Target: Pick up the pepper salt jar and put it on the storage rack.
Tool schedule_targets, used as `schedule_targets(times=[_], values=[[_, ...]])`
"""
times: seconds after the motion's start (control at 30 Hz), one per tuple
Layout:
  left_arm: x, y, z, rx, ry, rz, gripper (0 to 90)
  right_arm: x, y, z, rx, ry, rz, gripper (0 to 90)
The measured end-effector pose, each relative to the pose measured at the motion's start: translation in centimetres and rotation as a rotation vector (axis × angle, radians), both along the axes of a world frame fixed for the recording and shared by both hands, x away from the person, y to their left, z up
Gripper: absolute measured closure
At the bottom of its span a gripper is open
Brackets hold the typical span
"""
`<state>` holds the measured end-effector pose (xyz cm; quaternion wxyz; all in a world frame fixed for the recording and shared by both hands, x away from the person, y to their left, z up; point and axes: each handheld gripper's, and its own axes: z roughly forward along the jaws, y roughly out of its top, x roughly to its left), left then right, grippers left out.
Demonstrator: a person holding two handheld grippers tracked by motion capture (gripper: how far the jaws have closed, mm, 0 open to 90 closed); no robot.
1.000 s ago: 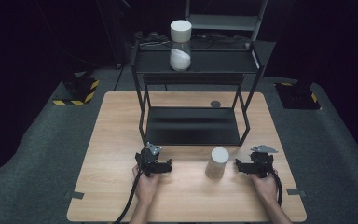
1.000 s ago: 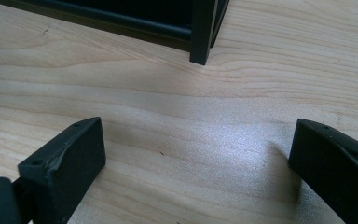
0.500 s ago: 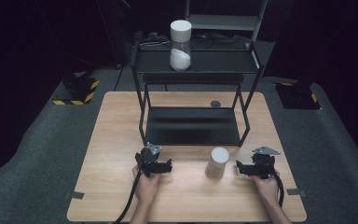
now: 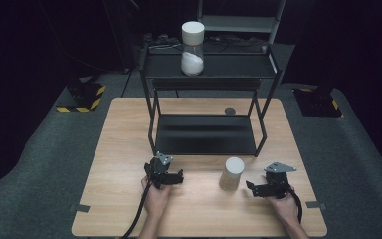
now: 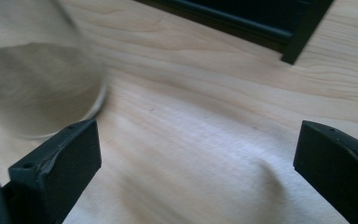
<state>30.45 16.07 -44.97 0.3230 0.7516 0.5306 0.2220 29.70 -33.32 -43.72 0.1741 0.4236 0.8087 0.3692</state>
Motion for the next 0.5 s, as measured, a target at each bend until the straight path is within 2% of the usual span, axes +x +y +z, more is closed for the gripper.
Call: schedule_targets(times=[0.2, 0.5], values=[[0.0, 0.0, 0.0, 0.000, 0.000, 0.000, 4.1, -0.5, 0.2, -0.3, -0.004, 0.010, 0.064, 0.0], [0.0, 0.0, 0.0, 0.000, 0.000, 0.000, 4.1, -1.2, 1.0, -0.7, 0.008, 0.012, 0.116, 0.0]])
